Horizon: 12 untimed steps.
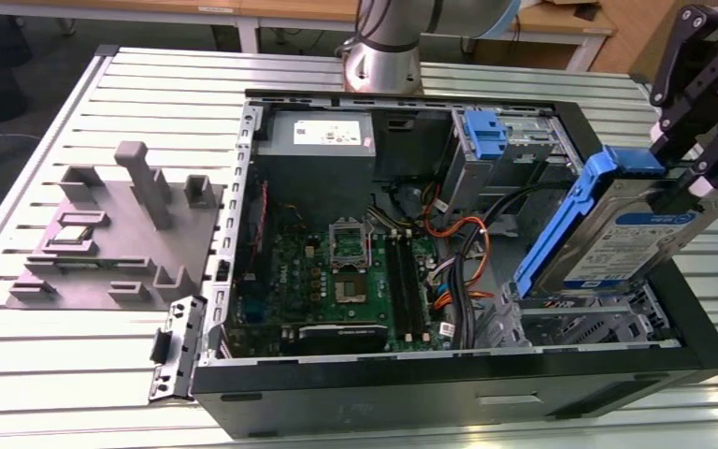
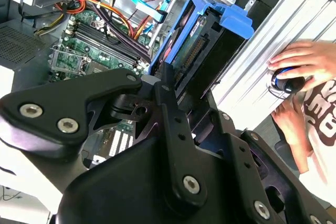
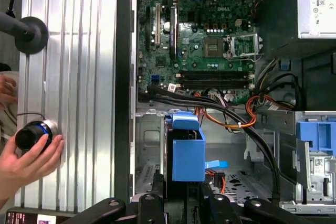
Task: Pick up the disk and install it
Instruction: 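Insert the disk into the insertion slot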
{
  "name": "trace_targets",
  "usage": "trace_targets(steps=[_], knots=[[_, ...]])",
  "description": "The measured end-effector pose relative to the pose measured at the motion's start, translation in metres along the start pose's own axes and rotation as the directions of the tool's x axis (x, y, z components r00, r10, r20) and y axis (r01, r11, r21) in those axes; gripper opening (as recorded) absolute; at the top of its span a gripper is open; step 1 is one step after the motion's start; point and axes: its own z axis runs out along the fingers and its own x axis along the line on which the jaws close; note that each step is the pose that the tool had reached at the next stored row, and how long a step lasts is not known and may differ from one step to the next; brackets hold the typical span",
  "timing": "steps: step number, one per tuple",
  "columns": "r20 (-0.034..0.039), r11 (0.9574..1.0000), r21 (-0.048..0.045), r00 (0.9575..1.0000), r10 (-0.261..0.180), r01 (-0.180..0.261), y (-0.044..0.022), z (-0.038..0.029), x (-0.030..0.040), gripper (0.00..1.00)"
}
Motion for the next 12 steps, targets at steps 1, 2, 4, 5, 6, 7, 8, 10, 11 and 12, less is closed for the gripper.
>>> trace_targets(steps=[1,2,4,5,6,7,8,10,11,12], knots=[[-0.0001,1.0,0.0,1.0,0.0,0.0,-0.0001,0.0009,0.0,0.35],[0.0,1.0,0.0,1.0,-0.002,0.002,-0.0006,0.0021,0.0,0.35],[-0.0002,1.0,0.0,1.0,-0.004,0.004,-0.0016,0.0042,-0.0001,0.35],[-0.0003,1.0,0.0001,1.0,-0.005,0.005,-0.0019,0.005,-0.0001,0.35],[-0.0003,1.0,0.0001,1.0,-0.006,0.006,-0.0019,0.0051,-0.0001,0.35],[-0.0003,1.0,0.0001,1.0,-0.006,0.006,-0.0019,0.0051,-0.0001,0.35],[-0.0004,1.0,0.0001,1.0,-0.006,0.006,-0.0019,0.0051,-0.0001,0.35],[-0.0003,1.0,0.0001,1.0,-0.006,0.006,-0.002,0.0052,-0.0001,0.35],[-0.0001,1.0,0.0001,1.0,-0.006,0.006,-0.002,0.0055,-0.0001,0.35],[-0.0001,1.0,0.0001,1.0,-0.006,0.006,-0.0021,0.0059,-0.0001,0.35]])
